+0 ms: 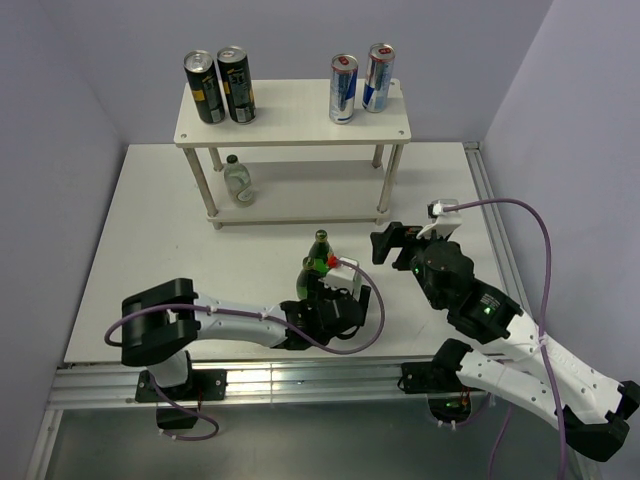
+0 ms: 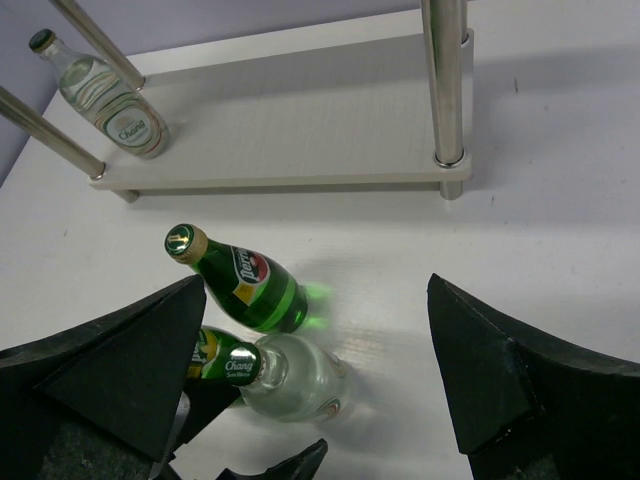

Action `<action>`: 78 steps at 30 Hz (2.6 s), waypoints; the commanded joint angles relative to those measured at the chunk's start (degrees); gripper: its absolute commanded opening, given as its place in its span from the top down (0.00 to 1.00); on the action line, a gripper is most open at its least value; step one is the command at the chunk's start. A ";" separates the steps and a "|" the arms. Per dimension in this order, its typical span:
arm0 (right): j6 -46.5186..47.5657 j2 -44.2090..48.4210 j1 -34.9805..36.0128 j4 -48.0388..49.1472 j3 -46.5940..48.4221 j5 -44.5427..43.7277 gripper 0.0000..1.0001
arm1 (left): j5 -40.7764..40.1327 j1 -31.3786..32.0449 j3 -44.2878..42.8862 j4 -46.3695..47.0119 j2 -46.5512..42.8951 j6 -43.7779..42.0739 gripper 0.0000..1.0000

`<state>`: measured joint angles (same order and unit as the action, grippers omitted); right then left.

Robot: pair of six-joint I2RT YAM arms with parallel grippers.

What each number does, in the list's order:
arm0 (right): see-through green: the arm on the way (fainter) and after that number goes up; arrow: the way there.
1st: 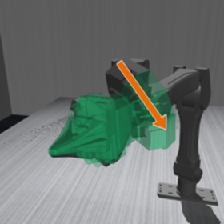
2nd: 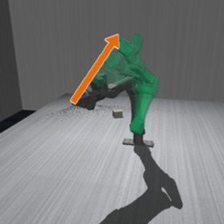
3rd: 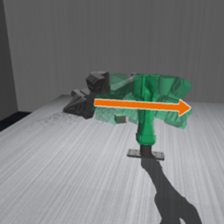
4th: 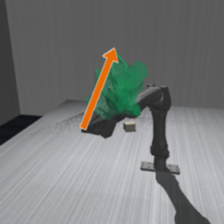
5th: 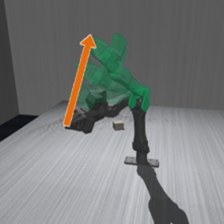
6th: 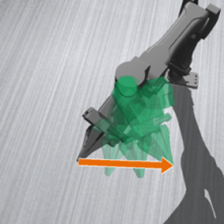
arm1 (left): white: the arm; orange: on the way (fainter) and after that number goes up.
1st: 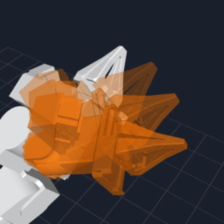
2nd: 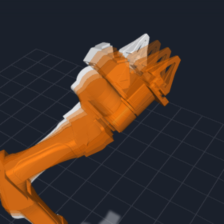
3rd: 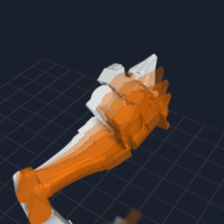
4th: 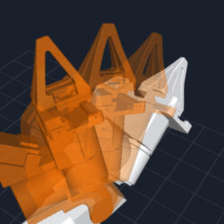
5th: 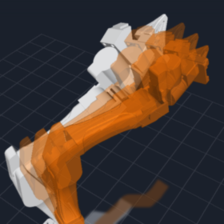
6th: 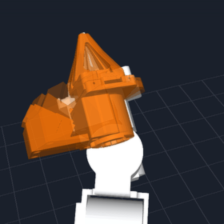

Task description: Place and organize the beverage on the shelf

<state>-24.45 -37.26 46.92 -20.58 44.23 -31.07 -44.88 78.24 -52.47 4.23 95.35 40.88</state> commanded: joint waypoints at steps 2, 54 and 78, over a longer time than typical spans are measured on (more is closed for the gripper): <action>-0.43 0.34 0.37 1.24 -0.63 -1.54 0.02 | -0.29 -0.80 -3.07 4.21 2.99 -1.77 0.01; -0.34 0.08 0.37 1.33 -0.55 -1.98 0.02 | -12.21 10.26 -8.86 -21.33 -9.82 10.25 1.00; -0.07 -0.71 0.37 1.86 -0.37 -1.45 0.02 | -4.80 -19.95 6.93 -0.21 -39.11 -16.79 1.00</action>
<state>-24.43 -37.82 46.92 -20.56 43.79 -31.90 -55.11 63.86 -46.68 -14.26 56.16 32.10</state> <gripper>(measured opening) 0.983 0.713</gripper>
